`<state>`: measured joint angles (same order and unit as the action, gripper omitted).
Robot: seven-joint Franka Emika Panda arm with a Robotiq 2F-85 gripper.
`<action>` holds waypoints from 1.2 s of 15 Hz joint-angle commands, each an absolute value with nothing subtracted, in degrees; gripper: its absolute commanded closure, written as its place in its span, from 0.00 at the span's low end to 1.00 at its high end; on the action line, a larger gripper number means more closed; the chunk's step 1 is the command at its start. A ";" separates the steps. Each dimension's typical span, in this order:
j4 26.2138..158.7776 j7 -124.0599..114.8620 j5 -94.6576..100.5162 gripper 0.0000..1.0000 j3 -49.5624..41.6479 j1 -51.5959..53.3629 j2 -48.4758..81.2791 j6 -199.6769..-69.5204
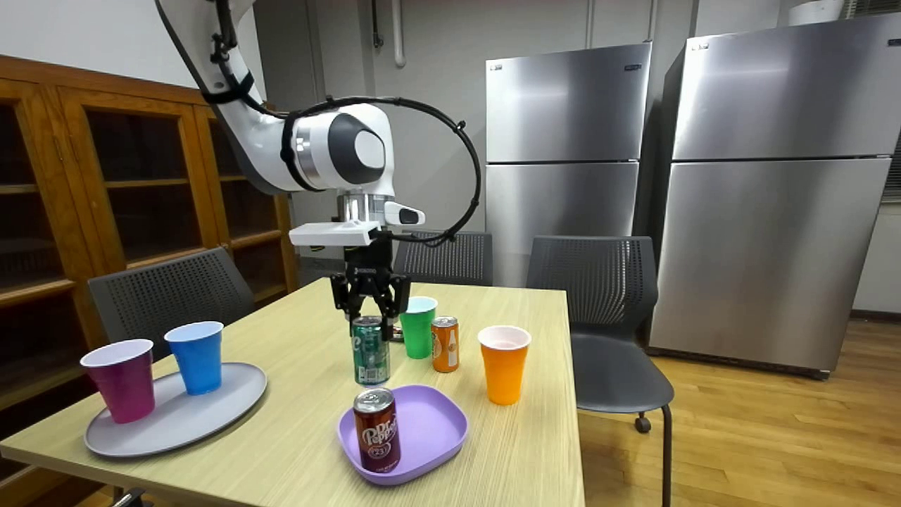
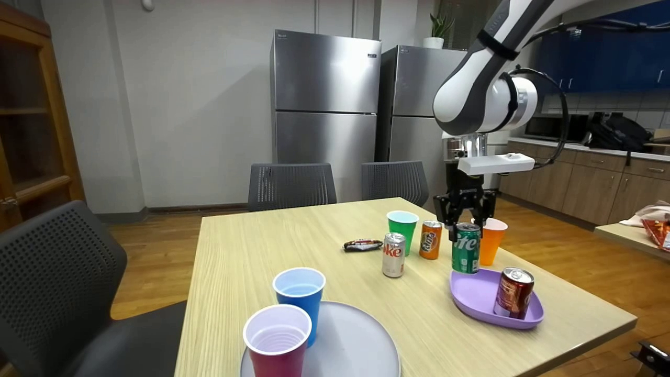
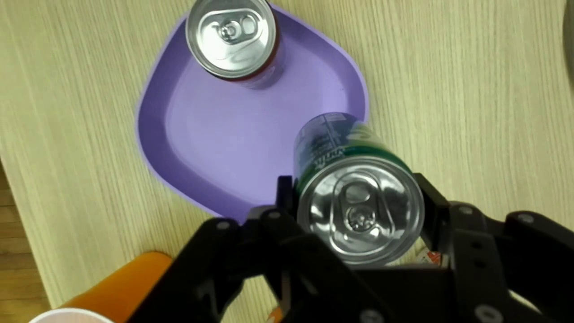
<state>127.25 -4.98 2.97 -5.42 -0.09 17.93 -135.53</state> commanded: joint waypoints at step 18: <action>128.96 -22.97 10.99 0.62 -14.09 0.08 25.11 -146.94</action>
